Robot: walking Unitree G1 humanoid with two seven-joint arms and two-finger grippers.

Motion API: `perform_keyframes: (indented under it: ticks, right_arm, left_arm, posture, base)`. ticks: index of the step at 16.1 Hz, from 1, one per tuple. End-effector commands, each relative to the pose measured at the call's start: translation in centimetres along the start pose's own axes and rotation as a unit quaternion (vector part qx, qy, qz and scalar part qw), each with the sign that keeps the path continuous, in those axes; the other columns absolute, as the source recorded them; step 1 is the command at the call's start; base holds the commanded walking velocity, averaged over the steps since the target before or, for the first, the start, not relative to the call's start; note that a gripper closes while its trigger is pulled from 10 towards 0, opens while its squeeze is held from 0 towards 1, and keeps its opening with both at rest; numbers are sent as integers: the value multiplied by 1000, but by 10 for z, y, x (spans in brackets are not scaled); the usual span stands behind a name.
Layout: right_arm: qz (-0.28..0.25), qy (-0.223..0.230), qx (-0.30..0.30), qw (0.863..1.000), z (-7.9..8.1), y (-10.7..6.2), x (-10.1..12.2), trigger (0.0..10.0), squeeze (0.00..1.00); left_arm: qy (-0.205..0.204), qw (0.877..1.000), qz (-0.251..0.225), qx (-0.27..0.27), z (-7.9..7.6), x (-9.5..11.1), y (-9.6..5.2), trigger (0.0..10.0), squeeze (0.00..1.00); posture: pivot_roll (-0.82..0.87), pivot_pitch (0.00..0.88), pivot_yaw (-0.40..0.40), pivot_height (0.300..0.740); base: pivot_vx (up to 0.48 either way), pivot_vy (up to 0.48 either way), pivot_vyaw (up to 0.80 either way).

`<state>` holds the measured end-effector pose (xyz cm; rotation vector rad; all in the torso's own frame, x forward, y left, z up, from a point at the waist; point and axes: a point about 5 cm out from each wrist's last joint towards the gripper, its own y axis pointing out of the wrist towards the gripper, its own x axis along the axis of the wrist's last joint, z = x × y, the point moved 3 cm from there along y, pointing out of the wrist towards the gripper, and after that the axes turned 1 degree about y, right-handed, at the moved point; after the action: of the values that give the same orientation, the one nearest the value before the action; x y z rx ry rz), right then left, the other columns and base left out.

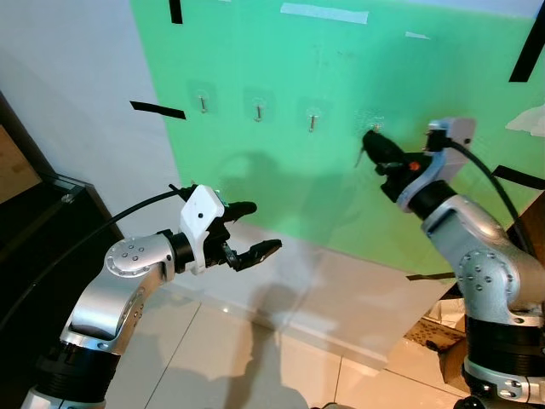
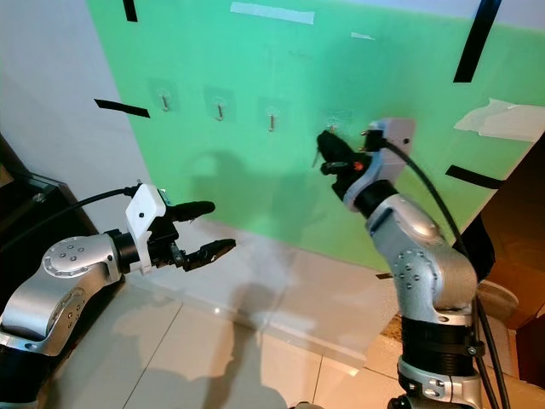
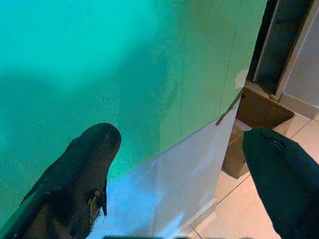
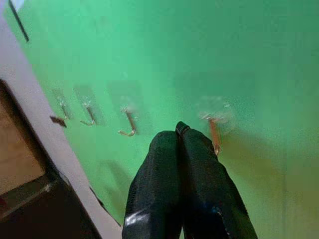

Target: Hang keys on a hook

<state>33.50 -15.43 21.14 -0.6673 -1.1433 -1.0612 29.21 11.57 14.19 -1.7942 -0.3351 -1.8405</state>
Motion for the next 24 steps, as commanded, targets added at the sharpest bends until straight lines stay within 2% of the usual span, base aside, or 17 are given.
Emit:
perform_keyframes:
  ticks: [1, 5, 8, 11, 18, 22, 24]
  right_arm:
    - [-1, 19, -5, 1000, -3, -4, 1, 10000, 0]
    - [27, 38, -9, 999, -2, -2, -9, 10000, 0]
    - [25, 66, 10, 997, 5, 2, -10, 10000, 0]
    - [27, 89, 10, 996, 4, 3, -11, 10000, 0]
    - [44, 101, -3, 994, 2, 2, -19, 10000, 0]
    - [-4, 123, 35, 992, 10, 0, 0, 10000, 0]
    - [-16, 124, 32, 992, 8, 2, 5, 10000, 0]
  left_arm:
    - [5, 1000, 0, -10, 0, 3, 4, 10000, 0]
    - [4, 1000, 0, -12, 0, 3, 4, 10000, 0]
    - [4, 1000, 2, -11, 0, 3, 2, 10000, 0]
    - [3, 1000, 3, -11, 0, 3, 1, 10000, 0]
    - [4, 1000, 5, -13, -1, 3, 0, 10000, 0]
    - [6, 1000, 6, -14, 0, 3, -1, 10000, 0]
    - [7, 1000, 7, -14, 0, 3, -1, 10000, 0]
  posture:
    - [-128, 0, 17, 740]
    - [-125, 0, 17, 740]
    - [-115, 0, 15, 740]
    - [-114, 0, 16, 740]
    - [-114, 0, 20, 740]
    - [-114, 0, 22, 740]
    - [-113, 0, 22, 740]
  base:
    - [0, 0, 0]
    - [0, 0, 0]
    - [0, 0, 0]
    - [0, 0, 0]
    - [0, 0, 0]
    - [0, 0, 0]
    - [0, 0, 0]
